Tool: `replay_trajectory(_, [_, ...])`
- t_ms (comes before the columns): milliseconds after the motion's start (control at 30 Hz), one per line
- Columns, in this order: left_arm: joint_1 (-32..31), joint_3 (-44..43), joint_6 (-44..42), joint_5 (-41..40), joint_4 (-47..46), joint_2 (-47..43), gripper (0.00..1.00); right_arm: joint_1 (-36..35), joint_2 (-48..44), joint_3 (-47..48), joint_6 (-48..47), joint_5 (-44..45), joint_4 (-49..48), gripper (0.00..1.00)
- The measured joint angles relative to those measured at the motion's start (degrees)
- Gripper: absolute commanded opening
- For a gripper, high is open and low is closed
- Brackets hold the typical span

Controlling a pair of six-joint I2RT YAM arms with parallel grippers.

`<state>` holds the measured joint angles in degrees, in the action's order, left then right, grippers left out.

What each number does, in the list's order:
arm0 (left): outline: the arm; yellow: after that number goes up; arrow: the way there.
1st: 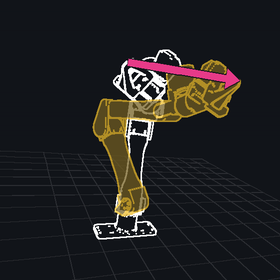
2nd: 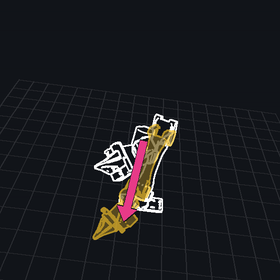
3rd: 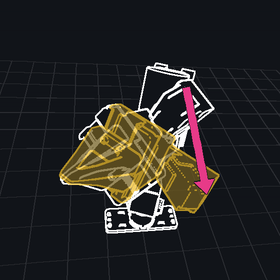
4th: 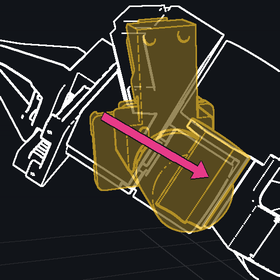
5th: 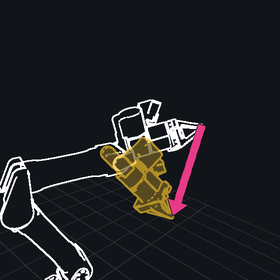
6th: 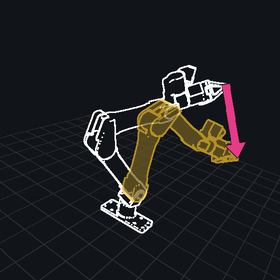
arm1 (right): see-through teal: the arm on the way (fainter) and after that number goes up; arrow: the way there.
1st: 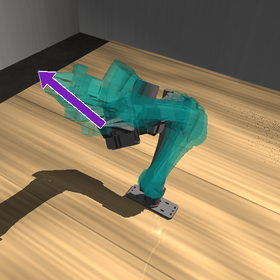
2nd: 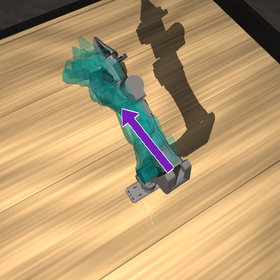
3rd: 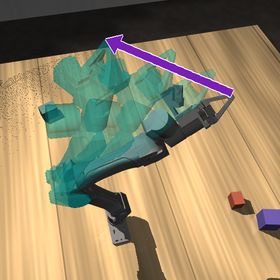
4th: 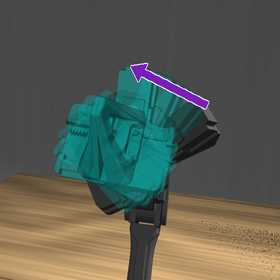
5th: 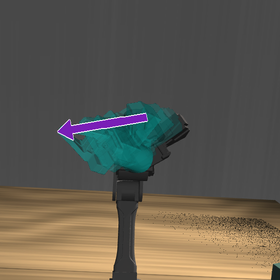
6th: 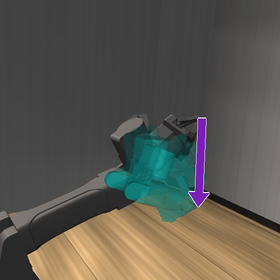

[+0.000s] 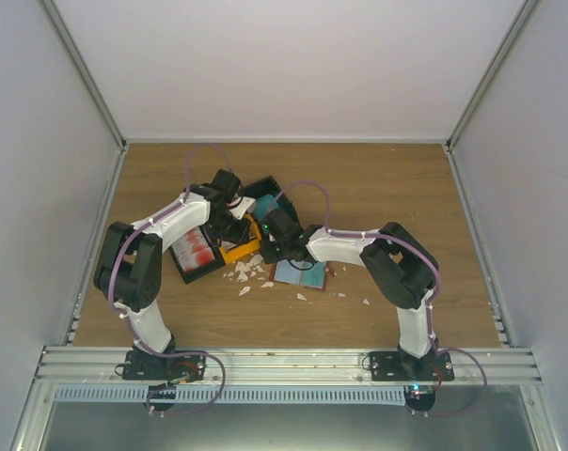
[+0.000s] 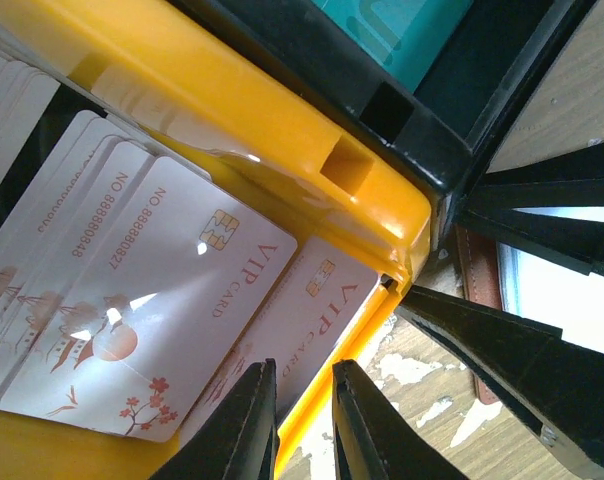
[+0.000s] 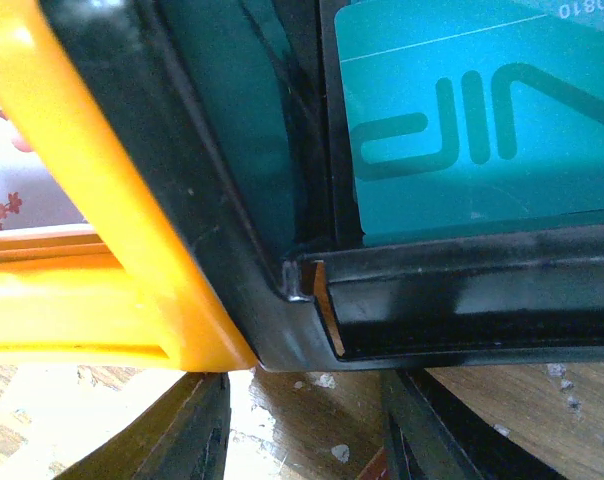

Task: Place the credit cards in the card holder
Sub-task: Pick up the credit card from the storage box.

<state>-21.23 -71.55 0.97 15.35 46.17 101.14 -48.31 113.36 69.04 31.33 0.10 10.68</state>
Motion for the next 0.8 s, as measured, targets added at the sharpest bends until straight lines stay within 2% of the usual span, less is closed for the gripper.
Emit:
replay_trajectory(267, [0.0,0.0,1.0,0.5,0.0,0.4,0.15,0.0,0.0,0.0,0.0,0.0,0.0,0.43])
replay_trajectory(433, [0.0,0.0,1.2,0.7,0.3,1.2,0.27,0.0,0.0,0.0,0.0,0.7,0.0,0.43])
replay_trajectory(633, [0.0,0.0,1.4,0.7,1.0,1.5,0.32,0.0,0.0,0.0,0.0,1.3,0.0,0.43])
replay_trajectory(800, [0.0,-0.3,1.2,0.9,1.3,1.4,0.41,0.0,0.0,0.0,0.0,1.3,0.0,0.43])
